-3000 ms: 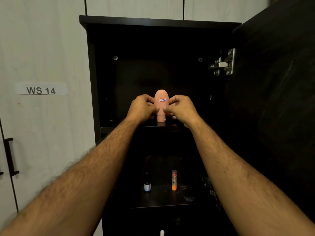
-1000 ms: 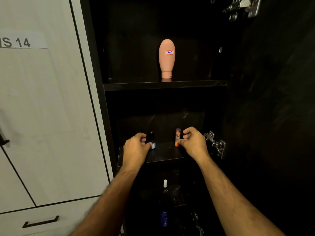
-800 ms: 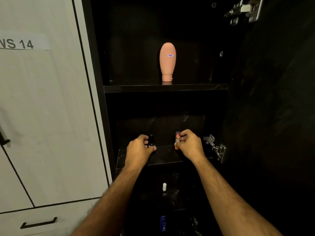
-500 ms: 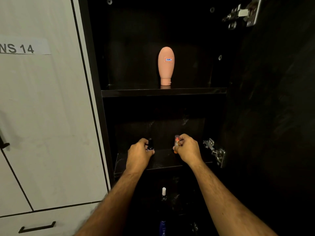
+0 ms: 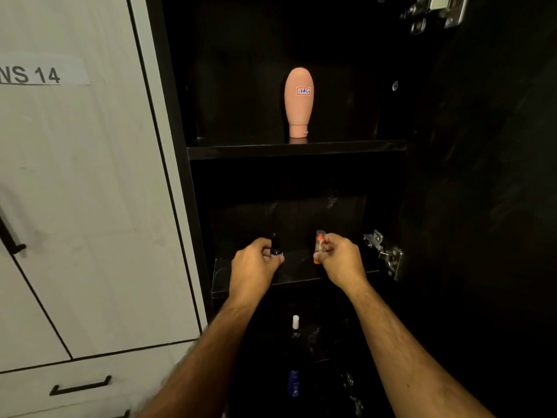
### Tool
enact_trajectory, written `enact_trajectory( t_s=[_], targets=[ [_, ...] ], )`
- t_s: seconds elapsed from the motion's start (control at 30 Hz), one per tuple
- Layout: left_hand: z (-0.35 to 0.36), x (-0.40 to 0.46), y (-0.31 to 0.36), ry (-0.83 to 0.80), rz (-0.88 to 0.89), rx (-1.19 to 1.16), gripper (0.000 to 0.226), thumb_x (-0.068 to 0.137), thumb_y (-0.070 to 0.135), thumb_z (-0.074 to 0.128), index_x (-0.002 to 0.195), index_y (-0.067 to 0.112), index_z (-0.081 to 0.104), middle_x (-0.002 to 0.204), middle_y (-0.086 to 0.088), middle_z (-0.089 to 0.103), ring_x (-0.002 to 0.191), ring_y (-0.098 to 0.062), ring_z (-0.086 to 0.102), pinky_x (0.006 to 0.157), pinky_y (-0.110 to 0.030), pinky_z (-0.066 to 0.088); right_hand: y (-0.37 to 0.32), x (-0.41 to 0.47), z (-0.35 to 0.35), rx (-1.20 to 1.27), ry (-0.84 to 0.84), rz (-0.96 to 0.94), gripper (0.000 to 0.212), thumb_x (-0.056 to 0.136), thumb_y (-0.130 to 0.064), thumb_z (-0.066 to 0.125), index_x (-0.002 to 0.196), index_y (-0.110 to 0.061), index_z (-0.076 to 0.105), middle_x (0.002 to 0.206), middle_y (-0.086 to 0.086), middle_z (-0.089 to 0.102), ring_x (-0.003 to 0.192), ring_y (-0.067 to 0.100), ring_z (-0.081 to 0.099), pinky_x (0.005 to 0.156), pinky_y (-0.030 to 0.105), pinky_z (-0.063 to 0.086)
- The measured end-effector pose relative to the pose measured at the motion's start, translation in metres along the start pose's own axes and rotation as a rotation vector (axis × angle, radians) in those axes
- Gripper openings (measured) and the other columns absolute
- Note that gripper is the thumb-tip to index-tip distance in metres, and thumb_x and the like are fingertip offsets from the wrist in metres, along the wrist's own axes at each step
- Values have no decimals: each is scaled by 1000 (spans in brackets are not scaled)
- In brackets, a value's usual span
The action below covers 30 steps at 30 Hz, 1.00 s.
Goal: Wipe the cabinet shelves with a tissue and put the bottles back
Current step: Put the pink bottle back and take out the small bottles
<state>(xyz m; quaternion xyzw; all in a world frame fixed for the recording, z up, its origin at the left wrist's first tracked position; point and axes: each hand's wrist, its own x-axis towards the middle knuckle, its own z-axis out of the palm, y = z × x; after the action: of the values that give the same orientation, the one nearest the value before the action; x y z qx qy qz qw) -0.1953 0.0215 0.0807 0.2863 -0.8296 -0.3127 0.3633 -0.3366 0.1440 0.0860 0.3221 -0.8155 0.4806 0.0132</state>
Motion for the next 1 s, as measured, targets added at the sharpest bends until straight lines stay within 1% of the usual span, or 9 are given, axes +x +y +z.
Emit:
enact_trajectory(
  t_s=[0.1,0.23,0.33,0.5,0.57,0.67,0.83,0.9,1.0],
  targets=[
    [-8,-20,7,-25,-33,-167,32,80,29,78,96,43,54,74,21,64,74,20,59,57,-2,42,-7,-22,-5,213,-25,21,21,82,-4,72,76,-22,63,76,-4,67,74,10,66,63,19,49],
    [-19,-50,12,-74,-93,-425,35,81,23,78,84,47,53,81,39,63,75,13,64,56,-8,49,-17,-59,-14,623,-137,94,20,87,4,65,90,-16,68,79,-1,71,80,12,71,66,22,56],
    [-23,-77,7,-119,-137,-556,33,82,15,76,87,41,57,82,34,66,76,6,68,56,-10,50,-16,-87,-15,740,-212,161,26,89,3,63,92,-21,69,81,0,73,81,12,72,67,23,57],
    [-26,-119,-11,-194,-225,-550,18,85,14,72,99,24,65,83,14,73,77,-4,71,61,-13,52,-2,-122,-4,752,-327,282,28,90,2,62,91,-24,68,89,4,75,87,15,72,70,26,57],
    [-28,-140,-20,-200,-269,-565,17,86,15,71,101,23,66,88,8,75,82,-7,72,64,-15,53,5,-135,4,734,-390,300,26,91,1,62,90,-24,69,93,6,75,90,16,72,71,27,58],
    [-32,-172,-36,-204,-357,-574,22,88,16,68,107,27,64,95,6,75,89,-9,72,68,-18,55,17,-153,20,695,-461,328,28,90,1,62,90,-27,68,92,2,74,89,13,72,69,25,57],
    [-41,-218,-68,-162,-504,-481,40,89,18,68,127,12,58,103,-1,72,89,-10,70,71,-22,55,30,-190,61,673,-580,338,26,91,-2,62,97,-27,66,98,1,72,94,13,70,73,25,58],
    [-47,-233,-80,-134,-575,-455,39,89,17,69,126,11,59,104,-2,72,85,-7,70,64,-16,51,27,-205,79,655,-639,341,25,91,-3,62,97,-27,65,101,2,71,95,14,70,73,26,58],
    [-63,-252,-98,-64,-612,-447,19,89,8,68,106,15,66,84,2,75,74,-4,69,59,-14,48,20,-223,106,624,-720,343,23,92,-2,61,106,-20,65,101,1,70,94,14,69,71,23,58]
  ],
)
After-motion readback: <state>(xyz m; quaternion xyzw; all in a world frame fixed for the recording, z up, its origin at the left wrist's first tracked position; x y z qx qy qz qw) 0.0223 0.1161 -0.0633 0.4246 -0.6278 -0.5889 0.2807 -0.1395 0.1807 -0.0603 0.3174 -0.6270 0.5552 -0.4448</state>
